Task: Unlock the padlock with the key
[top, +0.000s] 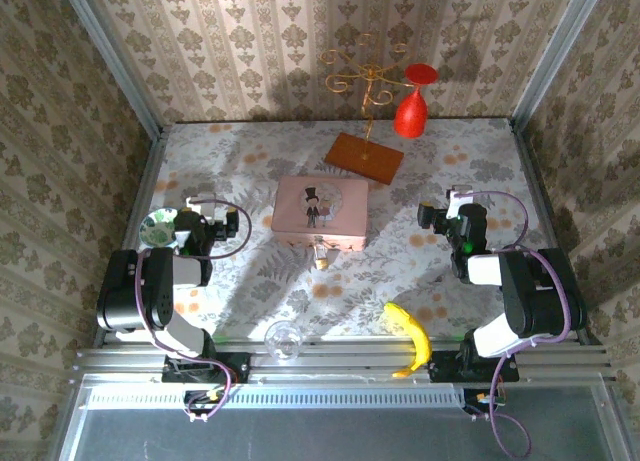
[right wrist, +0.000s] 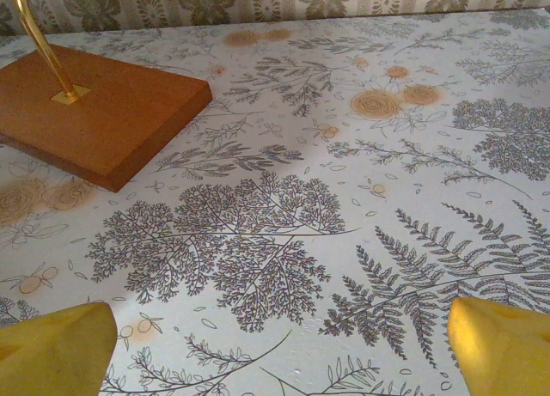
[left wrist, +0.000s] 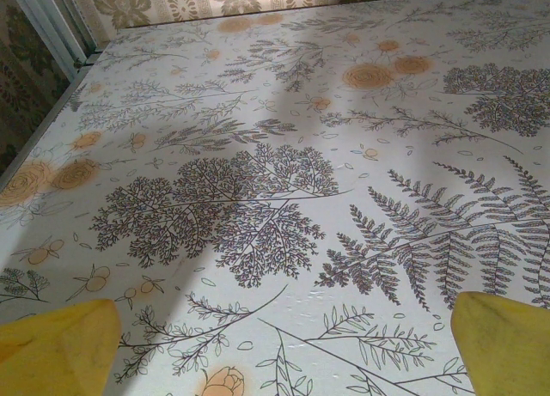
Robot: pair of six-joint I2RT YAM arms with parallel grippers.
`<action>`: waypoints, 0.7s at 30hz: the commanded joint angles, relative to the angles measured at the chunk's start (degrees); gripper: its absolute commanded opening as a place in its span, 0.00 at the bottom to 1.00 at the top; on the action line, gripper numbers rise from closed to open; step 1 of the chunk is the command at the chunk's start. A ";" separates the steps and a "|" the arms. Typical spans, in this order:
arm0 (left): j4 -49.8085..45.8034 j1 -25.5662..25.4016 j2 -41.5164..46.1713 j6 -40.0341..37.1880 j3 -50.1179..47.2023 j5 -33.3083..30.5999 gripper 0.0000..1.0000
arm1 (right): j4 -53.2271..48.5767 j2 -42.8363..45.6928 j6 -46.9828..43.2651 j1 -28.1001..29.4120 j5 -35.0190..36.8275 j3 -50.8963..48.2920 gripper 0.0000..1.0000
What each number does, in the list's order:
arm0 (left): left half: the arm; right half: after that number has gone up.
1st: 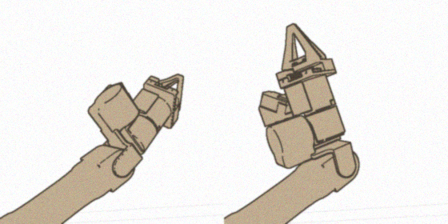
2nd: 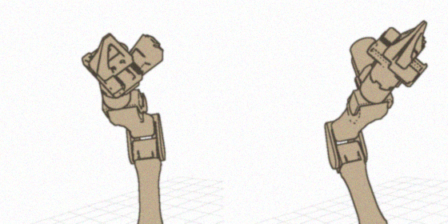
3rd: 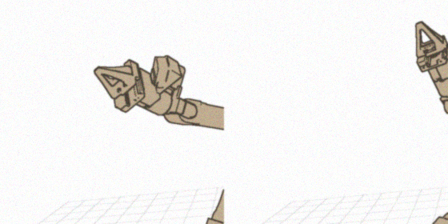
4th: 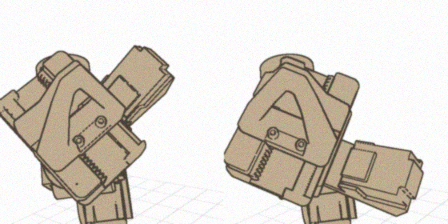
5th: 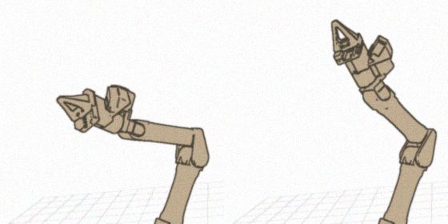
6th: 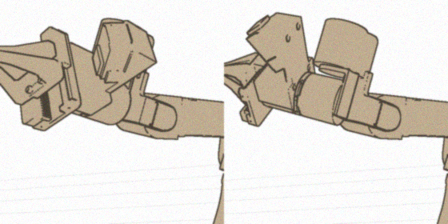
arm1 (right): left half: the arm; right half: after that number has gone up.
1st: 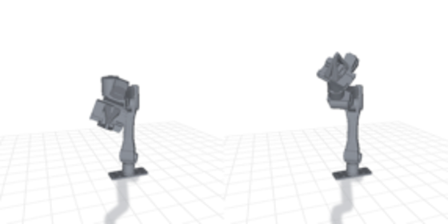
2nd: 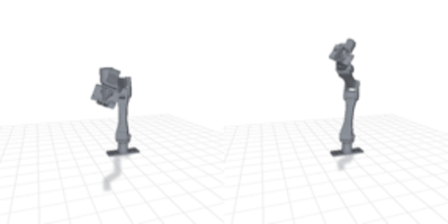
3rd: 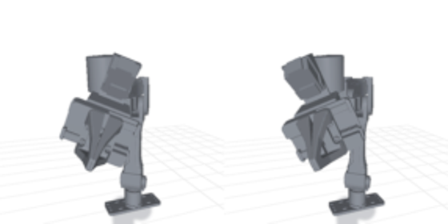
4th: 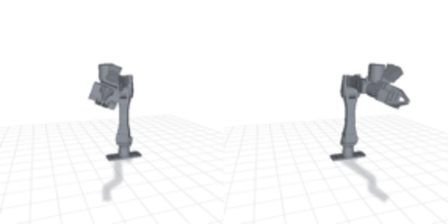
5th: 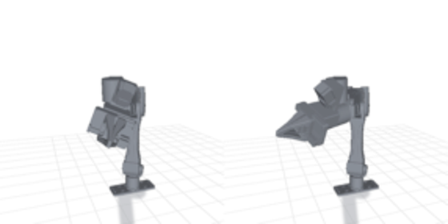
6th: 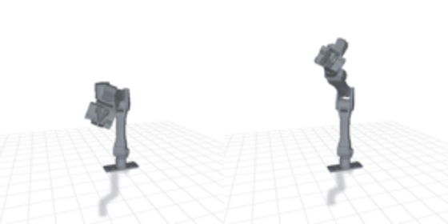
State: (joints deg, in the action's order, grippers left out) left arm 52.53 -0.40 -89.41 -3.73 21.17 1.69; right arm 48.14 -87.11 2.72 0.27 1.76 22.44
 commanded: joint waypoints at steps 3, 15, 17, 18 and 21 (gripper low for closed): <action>0.46 -0.39 0.28 -0.90 1.16 -0.20 1.00 | 0.11 -0.49 -0.70 0.25 1.19 1.12 1.00; 0.03 0.49 0.25 -0.06 1.42 1.40 1.00 | 0.20 -0.43 -0.70 0.25 1.32 1.09 1.00; 0.00 0.50 0.43 -0.05 1.50 1.38 1.00 | 0.29 -0.34 -0.83 0.34 1.52 1.05 1.00; -0.58 0.59 0.92 0.10 1.51 1.38 1.00 | 0.41 -0.30 -0.80 0.49 1.92 1.07 1.00; -1.56 0.58 3.52 0.17 1.03 1.03 1.00 | -4.09 2.56 -0.14 0.87 4.50 2.16 1.00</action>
State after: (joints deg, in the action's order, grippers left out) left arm 51.75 -0.27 -88.84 -3.70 21.19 1.98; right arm 47.00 -86.89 2.74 0.62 3.01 22.65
